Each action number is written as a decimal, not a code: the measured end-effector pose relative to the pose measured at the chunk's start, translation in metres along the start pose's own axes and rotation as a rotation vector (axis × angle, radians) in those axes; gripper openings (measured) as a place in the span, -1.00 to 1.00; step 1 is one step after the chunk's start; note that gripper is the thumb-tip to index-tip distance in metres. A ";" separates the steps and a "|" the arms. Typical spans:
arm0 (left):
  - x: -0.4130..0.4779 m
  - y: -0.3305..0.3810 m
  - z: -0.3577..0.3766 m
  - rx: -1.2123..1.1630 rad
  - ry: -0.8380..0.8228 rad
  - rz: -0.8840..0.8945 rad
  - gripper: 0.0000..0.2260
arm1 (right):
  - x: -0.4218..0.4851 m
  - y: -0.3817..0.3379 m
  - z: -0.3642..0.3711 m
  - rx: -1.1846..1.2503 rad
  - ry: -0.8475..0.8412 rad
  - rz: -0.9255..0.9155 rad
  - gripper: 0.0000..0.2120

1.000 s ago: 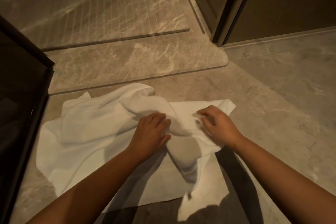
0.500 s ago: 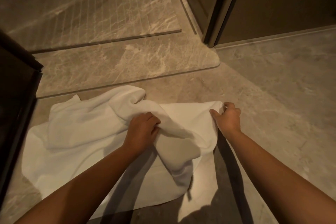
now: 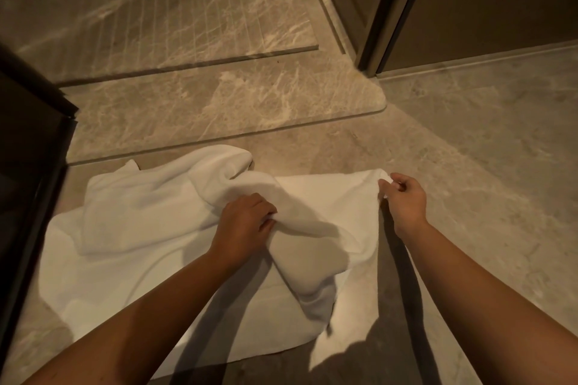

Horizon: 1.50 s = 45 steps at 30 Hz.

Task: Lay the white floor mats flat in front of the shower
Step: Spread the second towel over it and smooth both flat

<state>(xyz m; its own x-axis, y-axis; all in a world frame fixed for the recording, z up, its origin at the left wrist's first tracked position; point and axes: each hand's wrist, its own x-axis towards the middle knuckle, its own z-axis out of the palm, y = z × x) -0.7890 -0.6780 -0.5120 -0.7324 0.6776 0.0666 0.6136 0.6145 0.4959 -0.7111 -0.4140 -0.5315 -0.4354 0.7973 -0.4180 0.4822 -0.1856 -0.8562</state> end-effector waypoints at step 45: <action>0.040 0.074 0.042 0.189 -0.355 -0.008 -0.57 | -0.031 0.014 -0.147 -1.068 -0.534 -0.257 -0.51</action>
<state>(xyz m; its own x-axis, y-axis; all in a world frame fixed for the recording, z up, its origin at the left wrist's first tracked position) -0.7609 -0.5883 -0.5094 -0.6098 0.7499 -0.2564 0.6763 0.6611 0.3250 -0.5790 -0.3562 -0.4857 -0.7464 0.3588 -0.5604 0.6088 0.7082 -0.3575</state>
